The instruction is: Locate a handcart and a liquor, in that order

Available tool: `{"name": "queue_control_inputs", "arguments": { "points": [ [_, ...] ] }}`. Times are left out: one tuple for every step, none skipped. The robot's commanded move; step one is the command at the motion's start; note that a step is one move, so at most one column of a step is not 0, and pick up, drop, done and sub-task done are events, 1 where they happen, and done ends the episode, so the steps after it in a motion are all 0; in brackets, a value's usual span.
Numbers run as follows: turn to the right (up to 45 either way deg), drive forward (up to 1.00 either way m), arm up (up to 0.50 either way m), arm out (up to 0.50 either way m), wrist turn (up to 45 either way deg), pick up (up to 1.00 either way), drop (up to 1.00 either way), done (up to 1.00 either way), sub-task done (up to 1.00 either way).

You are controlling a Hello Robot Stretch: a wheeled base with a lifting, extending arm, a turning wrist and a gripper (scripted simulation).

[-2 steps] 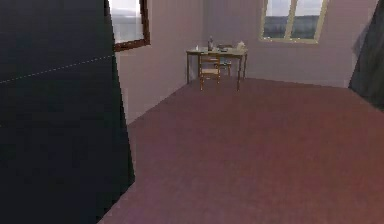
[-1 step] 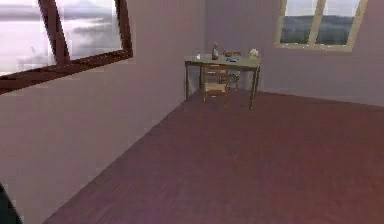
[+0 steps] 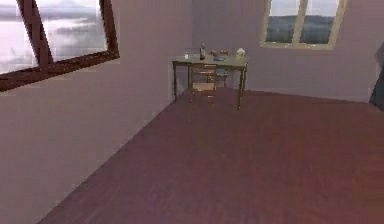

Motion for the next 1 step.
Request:
{"name": "queue_control_inputs", "arguments": {
  "points": [
    [0.0,1.0,0.0,0.0,0.0,0.0,0.0,0.0,0.0]
  ]
}}
